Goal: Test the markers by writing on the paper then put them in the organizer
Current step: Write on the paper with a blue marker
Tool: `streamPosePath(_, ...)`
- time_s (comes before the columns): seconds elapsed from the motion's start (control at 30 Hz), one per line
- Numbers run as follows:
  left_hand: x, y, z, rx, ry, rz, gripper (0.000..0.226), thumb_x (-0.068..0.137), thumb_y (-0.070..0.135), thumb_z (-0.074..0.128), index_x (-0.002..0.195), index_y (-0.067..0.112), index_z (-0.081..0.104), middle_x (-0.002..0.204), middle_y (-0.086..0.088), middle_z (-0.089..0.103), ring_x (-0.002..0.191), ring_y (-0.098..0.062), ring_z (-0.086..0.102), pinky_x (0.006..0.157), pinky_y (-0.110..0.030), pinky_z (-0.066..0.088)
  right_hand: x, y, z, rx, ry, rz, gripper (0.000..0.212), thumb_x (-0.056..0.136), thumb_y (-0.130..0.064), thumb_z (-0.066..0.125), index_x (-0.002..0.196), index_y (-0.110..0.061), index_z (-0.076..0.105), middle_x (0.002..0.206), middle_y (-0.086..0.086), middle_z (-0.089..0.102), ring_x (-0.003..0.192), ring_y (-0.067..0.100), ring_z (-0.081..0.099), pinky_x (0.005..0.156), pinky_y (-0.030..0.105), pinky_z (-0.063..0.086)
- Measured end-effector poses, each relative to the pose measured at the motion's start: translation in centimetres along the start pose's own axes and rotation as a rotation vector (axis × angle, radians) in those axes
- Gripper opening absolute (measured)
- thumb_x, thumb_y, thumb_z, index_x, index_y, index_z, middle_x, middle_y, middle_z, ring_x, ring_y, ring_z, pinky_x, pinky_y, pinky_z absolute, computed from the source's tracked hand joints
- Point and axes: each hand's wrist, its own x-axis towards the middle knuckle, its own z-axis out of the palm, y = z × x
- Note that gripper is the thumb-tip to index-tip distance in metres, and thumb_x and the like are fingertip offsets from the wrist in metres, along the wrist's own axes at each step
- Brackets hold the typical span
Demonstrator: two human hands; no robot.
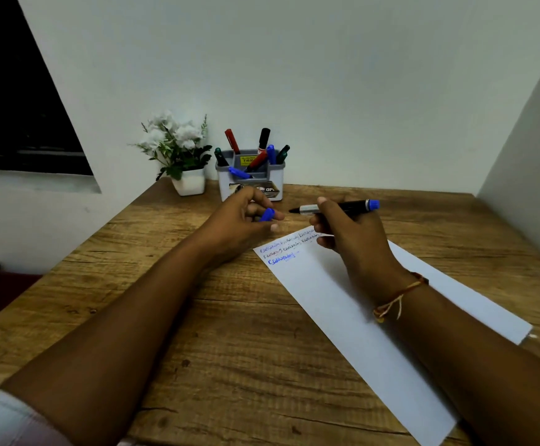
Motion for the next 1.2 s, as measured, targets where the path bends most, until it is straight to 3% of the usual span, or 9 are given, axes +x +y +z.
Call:
streamPosePath(0.2,-0.2,0.5,0.3,0.076,-0.008,0.071,0.027,0.078,0.005,0.079,0.101,0.014,0.066,0.102,-0.003,0.072,0.092,-0.007,0.069,0.076,-0.013,0.053,-0.1,0.1,-0.1,-0.024,-0.006,-0.038,0.017,0.101,-0.027,0.065,0.086,-0.022,0.072,0.075,-0.001,0.074,0.070,0.005,0.068,0.059,0.019,0.054)
streamPosePath(0.63,-0.3,0.5,0.3,0.082,-0.044,0.084,0.022,0.079,0.008,0.079,0.099,0.016,0.074,0.099,0.003,0.074,0.091,-0.004,0.068,0.078,-0.017,0.054,0.2,0.6,0.0,-0.106,-0.086,-0.056,0.017,0.099,-0.028,0.068,0.086,-0.018,0.073,0.073,-0.002,0.074,0.069,0.003,0.069,0.059,0.019,0.054)
streamPosePath(0.8,-0.7,0.9,0.9,-0.141,-0.107,0.007,0.019,0.086,-0.002,0.068,0.103,0.006,0.071,0.092,-0.009,0.075,0.082,-0.017,0.072,0.074,-0.024,0.060,0.6,0.6,-0.3,-0.124,-0.074,-0.048,0.024,0.098,-0.032,0.069,0.084,-0.013,0.073,0.067,-0.002,0.071,0.063,0.004,0.066,0.059,0.021,0.053)
streamPosePath(0.9,-0.8,1.1,1.1,-0.179,-0.122,-0.020,0.016,0.087,0.003,0.067,0.101,0.009,0.071,0.084,-0.007,0.076,0.076,-0.015,0.071,0.071,-0.023,0.059,0.9,0.6,-0.7,-0.098,-0.112,-0.008,0.030,0.099,-0.033,0.068,0.082,-0.010,0.072,0.063,-0.001,0.069,0.057,0.007,0.060,0.059,0.023,0.050)
streamPosePath(1.2,-1.3,1.4,0.9,-0.317,-0.124,-0.055,0.019,0.086,0.007,0.066,0.104,0.004,0.070,0.091,-0.012,0.076,0.074,-0.011,0.071,0.066,-0.018,0.057,0.7,0.0,-1.0,-0.065,-0.231,-0.078,0.020,0.101,-0.025,0.065,0.093,-0.010,0.074,0.070,0.000,0.070,0.058,0.001,0.059,0.060,0.016,0.050)
